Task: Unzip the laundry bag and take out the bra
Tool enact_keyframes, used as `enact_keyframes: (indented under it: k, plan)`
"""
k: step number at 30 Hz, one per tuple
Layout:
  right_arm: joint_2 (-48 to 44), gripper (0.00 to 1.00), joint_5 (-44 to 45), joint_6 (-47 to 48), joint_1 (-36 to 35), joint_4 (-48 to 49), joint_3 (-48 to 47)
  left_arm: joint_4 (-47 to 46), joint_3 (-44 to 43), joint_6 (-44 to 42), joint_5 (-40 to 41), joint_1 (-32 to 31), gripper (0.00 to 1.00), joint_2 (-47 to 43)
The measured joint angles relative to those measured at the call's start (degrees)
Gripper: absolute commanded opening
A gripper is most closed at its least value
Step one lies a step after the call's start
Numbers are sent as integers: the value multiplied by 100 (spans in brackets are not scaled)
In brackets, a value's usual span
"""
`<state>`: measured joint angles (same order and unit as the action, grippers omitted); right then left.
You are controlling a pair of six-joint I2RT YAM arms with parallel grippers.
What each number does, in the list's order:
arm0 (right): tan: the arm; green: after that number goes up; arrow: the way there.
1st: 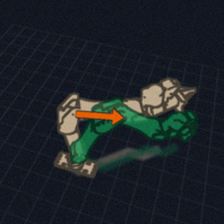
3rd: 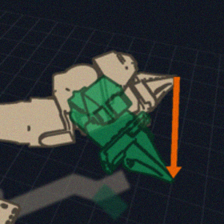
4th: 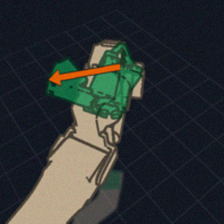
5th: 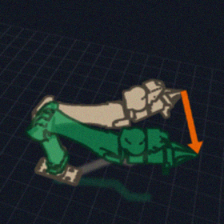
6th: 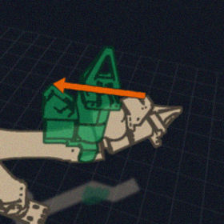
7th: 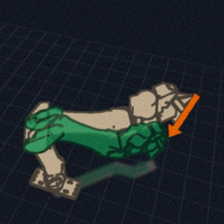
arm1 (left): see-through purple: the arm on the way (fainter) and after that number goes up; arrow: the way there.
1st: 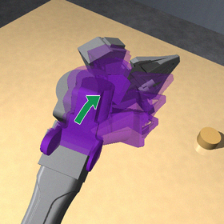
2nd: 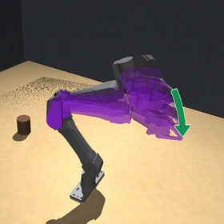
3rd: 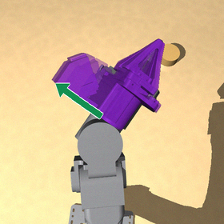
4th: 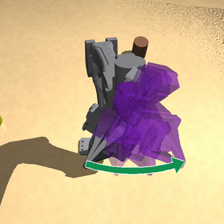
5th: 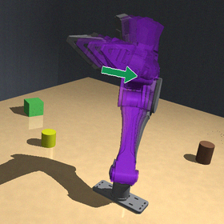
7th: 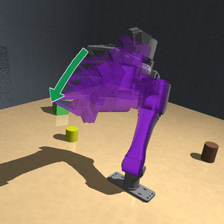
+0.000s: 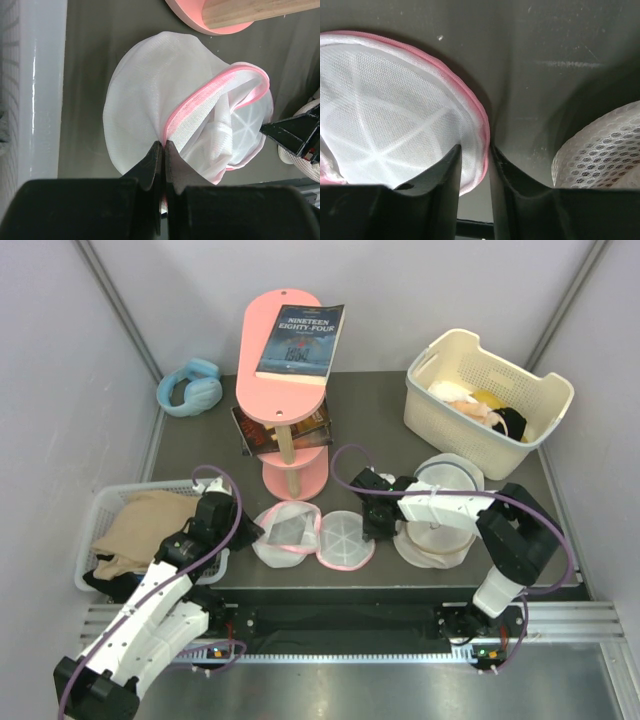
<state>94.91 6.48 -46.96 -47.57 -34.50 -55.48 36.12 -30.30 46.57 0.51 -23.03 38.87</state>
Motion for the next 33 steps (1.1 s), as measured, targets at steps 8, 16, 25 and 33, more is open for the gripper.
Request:
enact_keyframes:
  k: [8, 16, 25, 33]
  plan:
    - [-48, 0, 63, 87, 66, -81, 26, 15, 0, -11, 20, 0, 0, -13]
    - [-940, 0, 505, 455, 560, -1156, -426, -138, -2, -42, -289, 0, 0, 260]
    - [-1902, 0, 1353, 944, 1165, -2439, -1751, -688, -343, 125, -544, -358, 0, 955]
    - [-1661, 0, 2065, 1095, 1016, -3331, -2861, -1589, -470, 330, -590, -1049, 0, 1742]
